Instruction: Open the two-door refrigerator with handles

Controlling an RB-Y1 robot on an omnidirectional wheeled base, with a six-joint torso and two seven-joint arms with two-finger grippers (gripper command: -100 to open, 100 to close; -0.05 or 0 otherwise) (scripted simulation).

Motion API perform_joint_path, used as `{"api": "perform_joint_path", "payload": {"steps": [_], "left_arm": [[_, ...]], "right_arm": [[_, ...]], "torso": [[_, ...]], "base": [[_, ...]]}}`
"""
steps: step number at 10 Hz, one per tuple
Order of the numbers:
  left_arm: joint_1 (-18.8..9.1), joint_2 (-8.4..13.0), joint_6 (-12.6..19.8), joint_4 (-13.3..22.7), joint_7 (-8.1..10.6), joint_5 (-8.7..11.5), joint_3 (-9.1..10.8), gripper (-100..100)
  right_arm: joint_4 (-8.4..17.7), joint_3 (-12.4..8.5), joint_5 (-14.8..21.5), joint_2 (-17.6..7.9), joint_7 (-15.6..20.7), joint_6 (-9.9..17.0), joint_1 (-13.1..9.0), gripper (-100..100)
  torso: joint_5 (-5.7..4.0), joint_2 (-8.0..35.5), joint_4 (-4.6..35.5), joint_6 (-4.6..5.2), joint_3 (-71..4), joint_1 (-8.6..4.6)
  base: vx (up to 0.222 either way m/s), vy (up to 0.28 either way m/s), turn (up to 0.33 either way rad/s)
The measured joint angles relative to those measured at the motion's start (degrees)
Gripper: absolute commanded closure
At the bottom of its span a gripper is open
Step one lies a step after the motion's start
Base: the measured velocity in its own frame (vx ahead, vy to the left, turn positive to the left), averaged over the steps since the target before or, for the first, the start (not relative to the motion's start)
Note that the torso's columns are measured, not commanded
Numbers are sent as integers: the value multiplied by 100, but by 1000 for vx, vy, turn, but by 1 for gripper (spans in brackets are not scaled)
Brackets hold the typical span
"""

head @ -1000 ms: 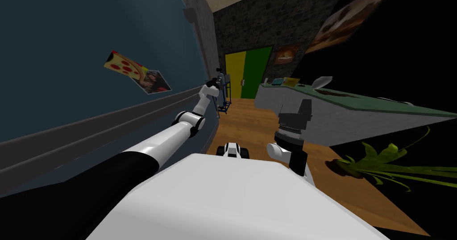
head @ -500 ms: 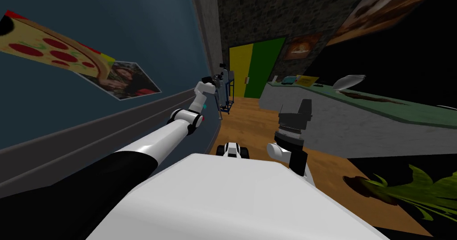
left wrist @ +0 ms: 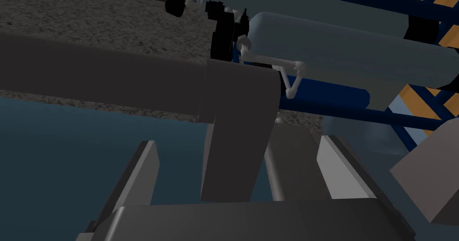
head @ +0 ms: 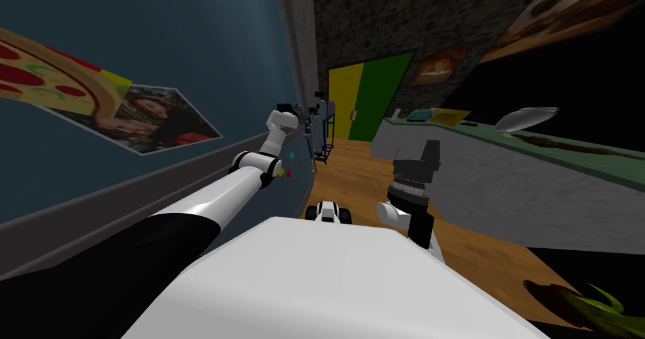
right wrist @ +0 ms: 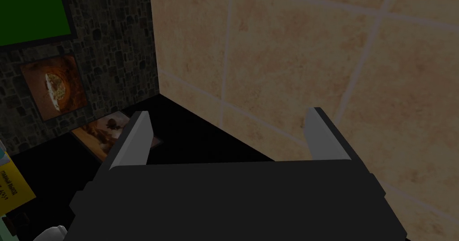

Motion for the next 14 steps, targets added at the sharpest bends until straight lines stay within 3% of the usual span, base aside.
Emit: {"api": "perform_joint_path", "payload": {"steps": [2,3,5,7,9,11,13,14], "left_arm": [[-25,23,38,-3,13,-2,6,-100],[-27,26,45,-5,16,-3,7,100],[-122,-39,8,19,-3,47,-43,100],[-166,-285,94,-155,47,73,-182,100],[-241,-442,88,-143,-38,292,-337,100],[-202,-507,144,-271,-25,310,-380,100],[-213,-594,252,-543,-24,424,-470,100],[-275,-694,222,-493,-65,511,-550,100]], "right_arm": [[0,1,0,1,0,0,-2,0],[0,2,0,1,0,0,-3,0],[1,3,0,2,0,1,-6,0],[2,4,0,3,0,2,-8,0],[1,3,0,2,0,1,-7,0],[1,2,0,1,0,1,-3,0],[1,4,0,3,0,1,-7,0],[2,4,0,2,0,2,-8,0]], "torso": [[-4,23,6,3,17,-18],[-4,29,6,4,17,-17],[-6,40,-12,36,22,-34],[4,35,-1,15,23,2],[2,5,7,-7,4,7],[18,-8,16,-35,-2,51],[9,45,-9,20,36,-6],[-2,35,-8,24,26,-19]], "base": [[92,22,-12],[9,0,10],[-205,-64,-154],[-281,-106,-171],[-179,-81,-92],[-79,-14,-54],[-237,-112,-140],[-131,-56,-66]]}}
